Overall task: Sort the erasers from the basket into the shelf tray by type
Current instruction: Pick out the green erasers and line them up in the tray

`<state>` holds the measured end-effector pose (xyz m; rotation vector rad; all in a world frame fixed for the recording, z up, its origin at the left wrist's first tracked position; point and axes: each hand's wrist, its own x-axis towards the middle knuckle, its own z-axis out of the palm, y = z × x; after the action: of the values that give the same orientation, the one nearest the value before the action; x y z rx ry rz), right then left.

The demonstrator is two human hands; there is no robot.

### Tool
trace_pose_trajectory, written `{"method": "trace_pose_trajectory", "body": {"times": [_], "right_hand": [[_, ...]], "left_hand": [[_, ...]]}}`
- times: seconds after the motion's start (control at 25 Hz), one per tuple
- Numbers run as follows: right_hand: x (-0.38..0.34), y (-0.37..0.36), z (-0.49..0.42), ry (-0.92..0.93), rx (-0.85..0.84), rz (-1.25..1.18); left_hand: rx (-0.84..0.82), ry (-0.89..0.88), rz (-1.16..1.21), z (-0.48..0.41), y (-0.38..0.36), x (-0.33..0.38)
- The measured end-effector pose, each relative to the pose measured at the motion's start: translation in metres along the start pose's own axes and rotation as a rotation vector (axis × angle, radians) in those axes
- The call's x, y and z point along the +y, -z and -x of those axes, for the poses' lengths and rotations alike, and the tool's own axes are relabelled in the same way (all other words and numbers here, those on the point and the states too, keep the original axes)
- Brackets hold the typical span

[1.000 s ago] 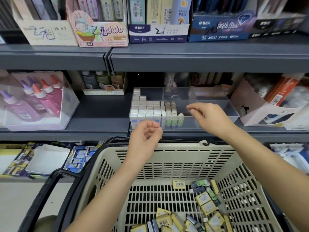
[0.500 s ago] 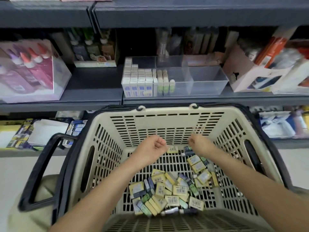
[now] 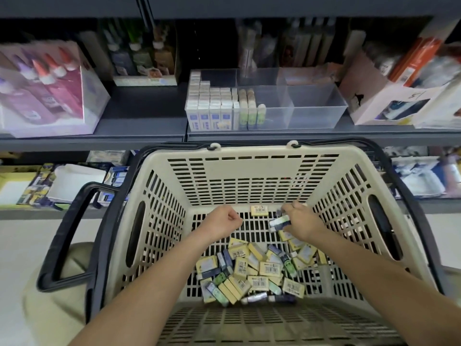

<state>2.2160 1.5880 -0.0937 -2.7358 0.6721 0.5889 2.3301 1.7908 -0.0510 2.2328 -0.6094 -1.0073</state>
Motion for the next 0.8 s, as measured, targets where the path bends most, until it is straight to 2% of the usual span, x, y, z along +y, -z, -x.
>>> {"method": "trace_pose_trajectory", "body": {"times": [0.2,0.44,0.52,0.64,0.72,0.8], "right_hand": [[-0.003,-0.005,0.0,0.069,-0.062,0.179],[-0.006,-0.004,0.003,0.164,-0.118,0.253],[-0.009,0.001,0.005,0.181,-0.07,0.19],[-0.032,0.008,0.006,0.219,0.08,-0.075],[-0.044,0.01,0.005,0.235,0.087,-0.085],[-0.041,0.006,0.005,0.187,0.035,-0.048]], "left_hand": [[-0.04,0.025,-0.042,-0.006,-0.008,-0.005],[-0.112,0.032,-0.041,-0.01,-0.017,-0.01],[-0.102,0.054,0.008,-0.011,-0.018,-0.01],[-0.13,0.152,0.182,-0.009,-0.02,-0.008],[-0.179,0.235,0.274,-0.006,-0.022,-0.007],[-0.185,0.243,0.248,-0.004,-0.023,-0.008]]}}
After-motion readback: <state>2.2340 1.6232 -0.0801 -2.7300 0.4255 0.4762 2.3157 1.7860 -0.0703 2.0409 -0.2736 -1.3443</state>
